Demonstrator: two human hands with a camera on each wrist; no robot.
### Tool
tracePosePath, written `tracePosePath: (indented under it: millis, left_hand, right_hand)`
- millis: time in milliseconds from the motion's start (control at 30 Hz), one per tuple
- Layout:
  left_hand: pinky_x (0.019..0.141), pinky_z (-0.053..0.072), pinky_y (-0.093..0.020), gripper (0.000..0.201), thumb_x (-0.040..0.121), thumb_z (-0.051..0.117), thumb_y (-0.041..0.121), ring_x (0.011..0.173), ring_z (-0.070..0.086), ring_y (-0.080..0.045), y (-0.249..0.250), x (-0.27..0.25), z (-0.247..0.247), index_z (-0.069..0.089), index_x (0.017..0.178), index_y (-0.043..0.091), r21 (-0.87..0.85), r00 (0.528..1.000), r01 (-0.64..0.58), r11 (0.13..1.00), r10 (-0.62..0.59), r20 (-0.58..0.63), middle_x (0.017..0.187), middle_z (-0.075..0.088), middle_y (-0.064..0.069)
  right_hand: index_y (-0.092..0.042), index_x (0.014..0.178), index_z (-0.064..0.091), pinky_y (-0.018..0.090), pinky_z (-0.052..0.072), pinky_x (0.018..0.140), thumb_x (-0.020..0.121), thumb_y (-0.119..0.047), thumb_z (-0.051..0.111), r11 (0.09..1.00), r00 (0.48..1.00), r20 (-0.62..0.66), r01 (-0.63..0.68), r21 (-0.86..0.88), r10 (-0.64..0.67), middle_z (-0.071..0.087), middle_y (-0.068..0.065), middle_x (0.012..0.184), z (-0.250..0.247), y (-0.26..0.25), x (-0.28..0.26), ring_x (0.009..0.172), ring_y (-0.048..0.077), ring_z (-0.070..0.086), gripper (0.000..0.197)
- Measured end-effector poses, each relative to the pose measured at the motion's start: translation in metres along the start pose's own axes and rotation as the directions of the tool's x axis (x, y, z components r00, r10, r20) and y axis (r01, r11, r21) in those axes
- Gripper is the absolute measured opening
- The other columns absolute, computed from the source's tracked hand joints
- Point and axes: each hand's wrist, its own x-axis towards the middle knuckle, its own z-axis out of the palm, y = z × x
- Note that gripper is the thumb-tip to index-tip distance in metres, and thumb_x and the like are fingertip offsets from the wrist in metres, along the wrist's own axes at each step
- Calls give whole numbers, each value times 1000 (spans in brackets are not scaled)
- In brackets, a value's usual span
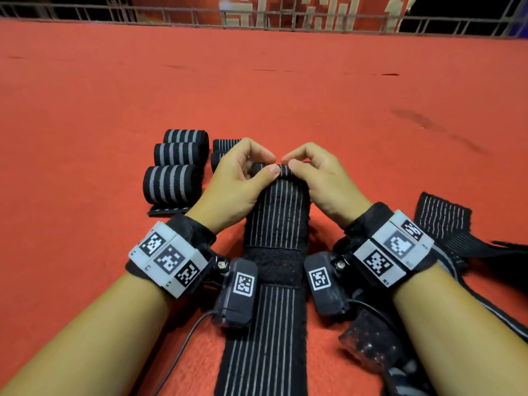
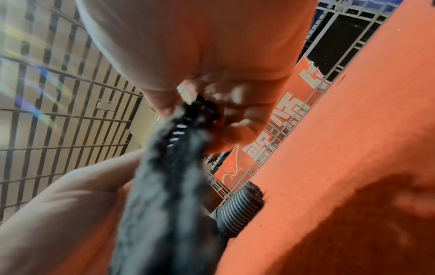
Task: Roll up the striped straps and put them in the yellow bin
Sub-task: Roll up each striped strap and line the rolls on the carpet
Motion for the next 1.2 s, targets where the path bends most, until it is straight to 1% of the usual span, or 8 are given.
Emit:
tracePosePath:
  millis: [200, 367, 500, 633, 767, 833, 1000, 1200]
  left_hand:
    - [58, 52, -24, 11, 96, 59, 11, 62, 63, -12, 2, -1, 3, 54, 103, 6, -138, 996, 58, 989, -66, -55, 70, 67, -2]
    - [56, 52, -26, 10, 97, 57, 7, 60, 61, -14, 3, -1, 3, 52, 104, 4, -156, 997, 55, 986, -62, -42, 71, 64, -7]
    - [60, 50, -22, 8, 97, 57, 6, 65, 59, -7, 2, -1, 2, 54, 104, 6, -109, 998, 56, 992, -59, -26, 72, 62, 4]
    - [69, 51, -23, 9, 94, 60, 5, 75, 60, -4, 0, -1, 1, 57, 101, 10, -33, 999, 35, 999, -35, -7, 81, 63, 5]
    - [74, 51, -34, 10, 90, 62, 13, 80, 58, -12, 1, 0, -2, 55, 97, 12, 5, 999, -40, 999, 40, -14, 87, 60, 0]
    - [72, 51, -30, 8, 92, 63, 12, 78, 58, -9, 2, 0, 0, 55, 96, 11, 9, 1000, -25, 1000, 25, -14, 86, 60, 1]
    - [70, 47, -23, 6, 96, 59, 13, 75, 54, -6, 2, 1, 0, 58, 91, 13, 20, 999, -9, 1000, 9, -48, 83, 59, 3]
    - [75, 52, -25, 7, 92, 64, 14, 83, 58, -7, 7, 1, -3, 58, 94, 18, -17, 997, -54, 998, 53, -52, 89, 62, 3]
  right_hand:
    - [-11, 83, 55, 19, 44, 63, 86, -6, 62, 991, 995, 7, 100, 89, -101, 57, 5, 77, -6, -1, -1, 69, 9, 51, 9]
    - [-12, 82, 51, 35, 47, 67, 80, -11, 60, 986, 986, 17, 168, 1, -168, 60, 15, 81, -5, -4, -3, 73, 16, 54, 9]
    - [-19, 87, 51, 40, 49, 70, 81, -14, 60, 947, 974, 23, 224, -230, -224, 62, -3, 82, -7, -6, -5, 76, 14, 58, 12]
    - [-19, 100, 51, 26, 41, 64, 83, -14, 63, 934, 975, 4, 212, -288, -221, 57, -10, 76, -7, -6, -6, 67, 7, 54, 22]
    - [-17, 92, 56, 42, 50, 60, 82, -19, 59, 983, 992, -12, 121, -141, -123, 62, 11, 76, -9, -7, -4, 66, 19, 57, 11]
    - [-18, 83, 52, 40, 45, 55, 82, -16, 56, 977, 990, 15, 138, -164, -137, 58, 11, 72, -11, -7, -3, 62, 18, 52, 5]
    - [-27, 77, 45, 31, 39, 57, 86, -7, 57, 932, 975, 44, 221, -286, -217, 57, -6, 73, -9, -10, -5, 61, 9, 48, 24]
    - [-8, 89, 50, 18, 36, 44, 97, -14, 54, 998, 997, 35, 67, -9, -66, 51, -2, 60, -9, -17, -5, 46, 2, 45, 11]
